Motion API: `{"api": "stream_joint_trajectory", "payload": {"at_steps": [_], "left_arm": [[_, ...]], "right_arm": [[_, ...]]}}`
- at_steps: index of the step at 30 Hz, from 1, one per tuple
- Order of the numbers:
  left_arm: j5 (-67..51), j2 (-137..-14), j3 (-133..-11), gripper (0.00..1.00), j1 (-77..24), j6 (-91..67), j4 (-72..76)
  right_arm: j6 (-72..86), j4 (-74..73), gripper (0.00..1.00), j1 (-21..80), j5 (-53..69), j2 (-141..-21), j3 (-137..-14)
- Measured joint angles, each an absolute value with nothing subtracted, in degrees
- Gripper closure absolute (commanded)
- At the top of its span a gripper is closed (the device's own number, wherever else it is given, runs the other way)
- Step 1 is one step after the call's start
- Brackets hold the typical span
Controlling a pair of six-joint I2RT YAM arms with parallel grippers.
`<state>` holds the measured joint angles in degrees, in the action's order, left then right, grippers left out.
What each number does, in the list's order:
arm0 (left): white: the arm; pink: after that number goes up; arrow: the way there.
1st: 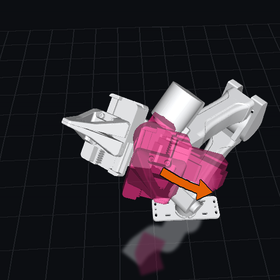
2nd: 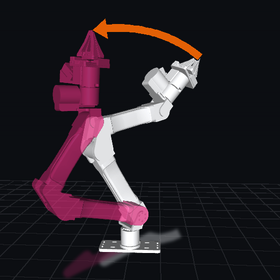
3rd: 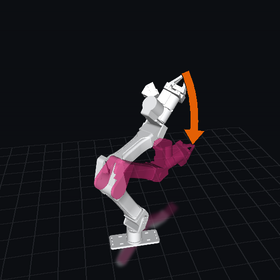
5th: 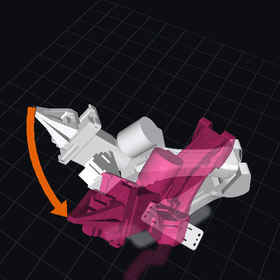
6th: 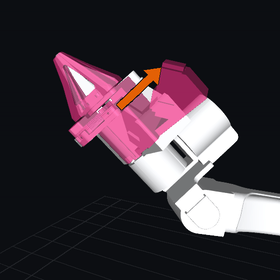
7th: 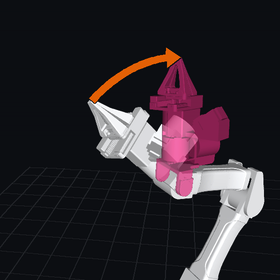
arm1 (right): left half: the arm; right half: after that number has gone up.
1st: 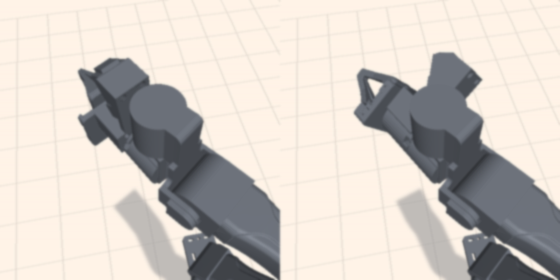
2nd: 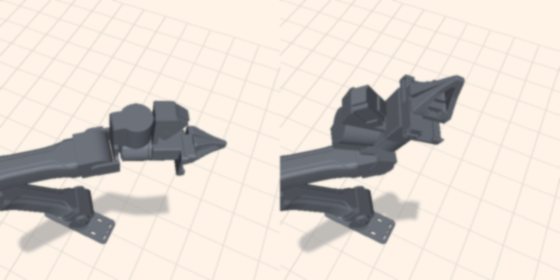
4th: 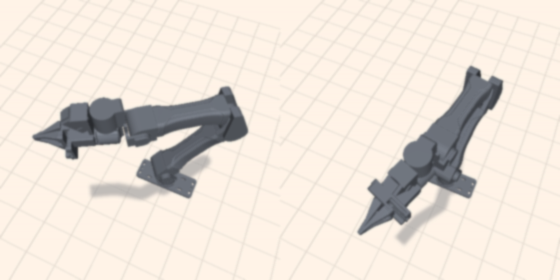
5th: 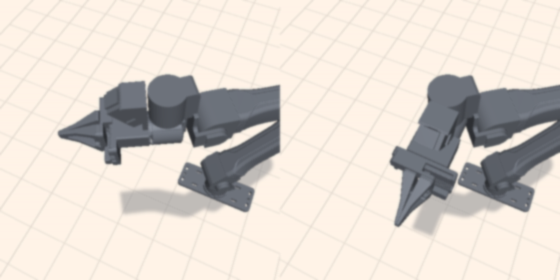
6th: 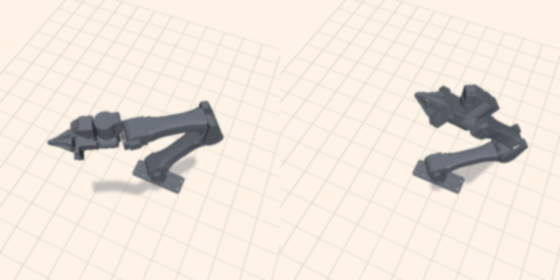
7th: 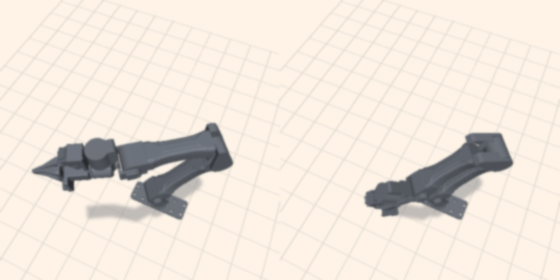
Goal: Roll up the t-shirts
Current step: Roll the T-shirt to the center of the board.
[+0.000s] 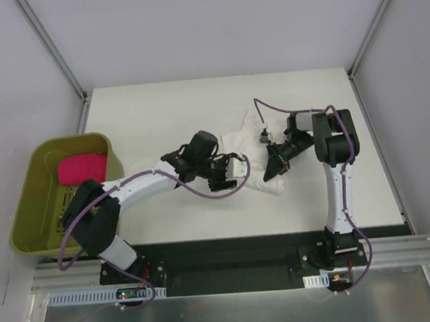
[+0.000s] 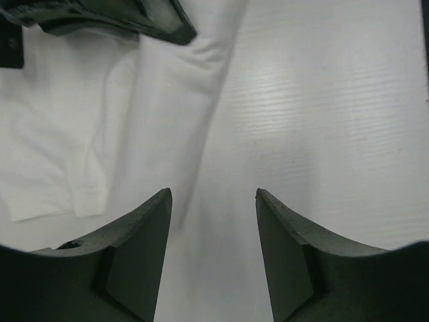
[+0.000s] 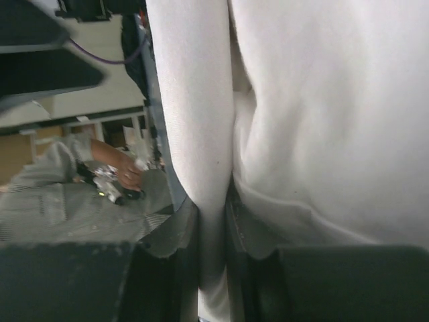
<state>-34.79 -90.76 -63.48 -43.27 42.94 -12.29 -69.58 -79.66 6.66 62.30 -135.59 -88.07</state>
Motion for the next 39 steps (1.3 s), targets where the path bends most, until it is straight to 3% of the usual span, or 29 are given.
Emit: {"api": "stream_joint_trajectory", "payload": {"at_steps": [5,14,27,32,34,35,36,39], "left_arm": [[-25.9,-91.5,-48.5,0.47,-45.8,49.0,4.0],[-21.8,-93.5,-47.1,0.46,-46.1,53.3,19.0],[-23.8,-99.4,-51.1,0.49,-46.5,57.8,17.4],[-25.0,-104.4,-56.5,0.55,-46.4,61.1,13.1],[-25.3,-106.6,-59.2,0.59,-46.4,62.9,10.2],[-25.5,-107.5,-60.4,0.65,-46.4,63.9,8.9],[-25.6,-108.2,-61.6,0.67,-46.4,65.1,7.2],[-26.3,-109.8,-64.7,0.73,-46.4,68.9,2.3]], "right_arm": [[-68.2,-80.5,0.96,4.5,65.8,-137.8,-88.6],[-69.0,-80.2,0.96,4.3,66.9,-137.9,-88.5],[-69.1,-80.2,0.96,4.2,67.2,-137.9,-88.6],[-69.1,-80.1,0.94,4.0,67.7,-137.9,-88.6],[-69.3,-80.1,0.79,3.8,68.0,-137.9,-88.5],[-69.3,-80.1,0.63,3.7,68.2,-137.9,-88.4],[-69.6,-80.1,0.05,3.5,68.5,-137.9,-88.2],[-69.9,-81.0,0.04,2.2,73.7,-137.2,-87.3]]}}
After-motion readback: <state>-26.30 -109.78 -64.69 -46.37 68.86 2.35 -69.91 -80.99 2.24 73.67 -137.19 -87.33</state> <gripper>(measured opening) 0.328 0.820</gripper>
